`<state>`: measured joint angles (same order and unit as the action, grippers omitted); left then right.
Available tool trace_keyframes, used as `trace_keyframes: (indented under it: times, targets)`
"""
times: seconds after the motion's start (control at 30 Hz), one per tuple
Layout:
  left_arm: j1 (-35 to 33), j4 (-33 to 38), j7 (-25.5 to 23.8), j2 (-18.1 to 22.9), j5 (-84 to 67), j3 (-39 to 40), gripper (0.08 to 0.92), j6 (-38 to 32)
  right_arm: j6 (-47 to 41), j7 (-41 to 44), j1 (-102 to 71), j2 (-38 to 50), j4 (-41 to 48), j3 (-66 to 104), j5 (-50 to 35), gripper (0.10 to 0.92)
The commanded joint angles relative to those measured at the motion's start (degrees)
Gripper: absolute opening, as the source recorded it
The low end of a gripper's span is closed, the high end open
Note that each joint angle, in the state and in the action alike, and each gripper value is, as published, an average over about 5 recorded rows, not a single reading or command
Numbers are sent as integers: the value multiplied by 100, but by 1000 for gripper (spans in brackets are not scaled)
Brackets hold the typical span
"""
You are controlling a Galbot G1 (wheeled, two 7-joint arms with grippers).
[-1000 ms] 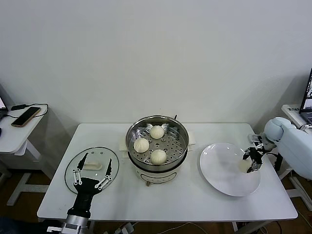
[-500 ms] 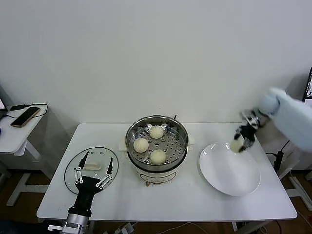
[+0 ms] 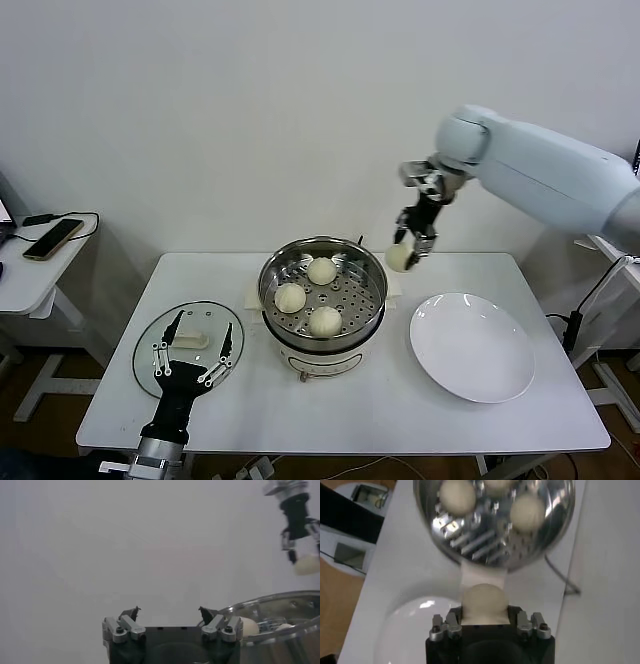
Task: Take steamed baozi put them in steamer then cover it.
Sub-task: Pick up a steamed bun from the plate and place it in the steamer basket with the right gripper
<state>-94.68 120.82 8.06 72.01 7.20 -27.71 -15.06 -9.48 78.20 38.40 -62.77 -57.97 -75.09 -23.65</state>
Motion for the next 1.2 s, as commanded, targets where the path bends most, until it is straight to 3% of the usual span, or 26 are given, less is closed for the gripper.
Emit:
trace_keyframes:
  times: [0.03, 1.2]
  targets:
    - [-5, -11, 13, -12, -8, -12, 823, -16, -344, -413, 212, -1244, 46, -734, -702, 628]
    - [-11, -41, 56, -12, -31, -72, 823, -69, -260, -820, -774, -1403, 652, -732, 24, 630]
